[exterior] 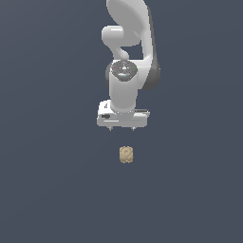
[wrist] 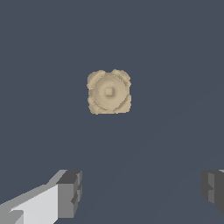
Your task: Pick up the object and move it to a goal position.
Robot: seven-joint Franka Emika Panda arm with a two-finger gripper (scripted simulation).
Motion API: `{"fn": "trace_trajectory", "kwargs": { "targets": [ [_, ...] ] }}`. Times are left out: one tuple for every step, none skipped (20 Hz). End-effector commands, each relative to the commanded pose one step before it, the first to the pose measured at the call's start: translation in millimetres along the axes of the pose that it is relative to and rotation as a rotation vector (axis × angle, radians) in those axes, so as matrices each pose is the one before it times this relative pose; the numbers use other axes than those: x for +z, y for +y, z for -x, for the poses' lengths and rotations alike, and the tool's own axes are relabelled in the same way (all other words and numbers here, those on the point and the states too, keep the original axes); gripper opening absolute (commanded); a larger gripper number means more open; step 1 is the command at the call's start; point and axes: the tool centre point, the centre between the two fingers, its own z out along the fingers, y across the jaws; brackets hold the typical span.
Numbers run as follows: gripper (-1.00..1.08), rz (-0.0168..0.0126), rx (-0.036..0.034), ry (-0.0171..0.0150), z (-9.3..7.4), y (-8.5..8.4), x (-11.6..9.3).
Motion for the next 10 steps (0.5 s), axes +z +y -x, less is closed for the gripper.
{"fn": "trace_trajectory", "kwargs": {
  "targets": [
    [1.00, 0.00000, 0.00000, 0.00000, 0.00, 0.01, 0.00],
    [1.00, 0.00038, -0.00087, 0.00022, -0.08, 0.10, 0.01],
    [1.00, 0.00123, -0.00283, 0.00069, -0.21, 0.11, -0.01],
    [1.00, 0.00192, -0.00442, 0.00106, -0.33, 0.33, 0.01],
    [1.00, 0.00273, -0.00621, 0.00146, -0.41, 0.40, -0.03],
    [1.00, 0.00348, -0.00784, 0.00178, -0.43, 0.58, -0.10],
    [1.00, 0.00412, -0.00912, 0.00196, -0.32, 0.70, -0.23],
    [1.00, 0.00360, -0.00778, 0.00154, -0.04, 0.67, -0.35],
    [1.00, 0.00282, -0.00590, 0.00104, 0.22, 0.57, -0.43],
    [1.00, 0.00201, -0.00402, 0.00057, 0.42, 0.46, -0.47]
  ]
}}
